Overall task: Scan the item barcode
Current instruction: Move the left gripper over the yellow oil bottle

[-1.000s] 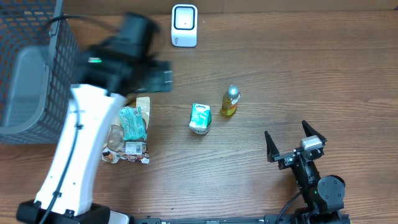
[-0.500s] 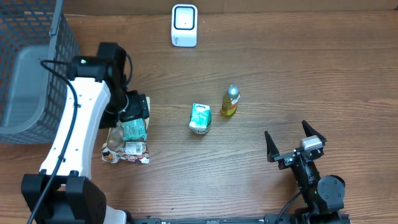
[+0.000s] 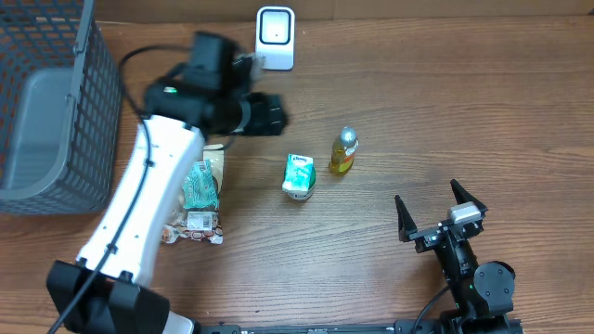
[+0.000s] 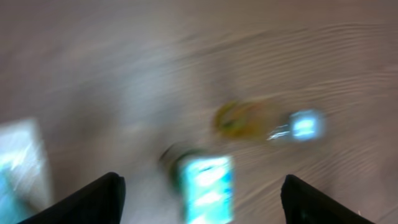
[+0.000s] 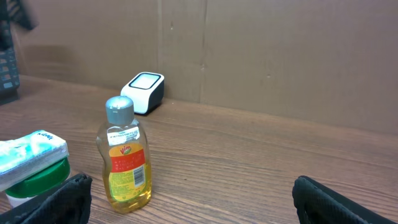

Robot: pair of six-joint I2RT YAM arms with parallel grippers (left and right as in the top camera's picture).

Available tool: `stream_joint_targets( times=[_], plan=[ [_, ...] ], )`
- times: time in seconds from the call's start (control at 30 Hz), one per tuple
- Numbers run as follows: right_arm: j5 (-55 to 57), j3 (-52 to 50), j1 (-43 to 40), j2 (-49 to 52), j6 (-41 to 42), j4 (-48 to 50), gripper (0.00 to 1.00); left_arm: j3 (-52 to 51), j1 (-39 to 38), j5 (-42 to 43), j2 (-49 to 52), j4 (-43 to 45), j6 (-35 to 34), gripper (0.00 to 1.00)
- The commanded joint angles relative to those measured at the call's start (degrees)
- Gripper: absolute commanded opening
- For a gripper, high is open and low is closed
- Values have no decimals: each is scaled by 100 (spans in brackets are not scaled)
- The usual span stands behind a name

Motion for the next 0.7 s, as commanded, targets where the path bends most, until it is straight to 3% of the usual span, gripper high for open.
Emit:
stream_joint_targets(
  times=[0.0,0.27,0.37,0.67],
  plan=[
    [35,-61,-15,-57,13,15,100,341,-726,-699,-15,313,85,83],
    [35,-61,-15,-57,13,15,100,610,-1779,-1687,205,903,271,87],
    [35,-61,-15,-57,13,15,100,608,-1978,-1937,448,1027,649,90],
    [35,-59,-15,-57,13,15,100,608,-2168,-2269,1491,1003,649,92]
  ],
)
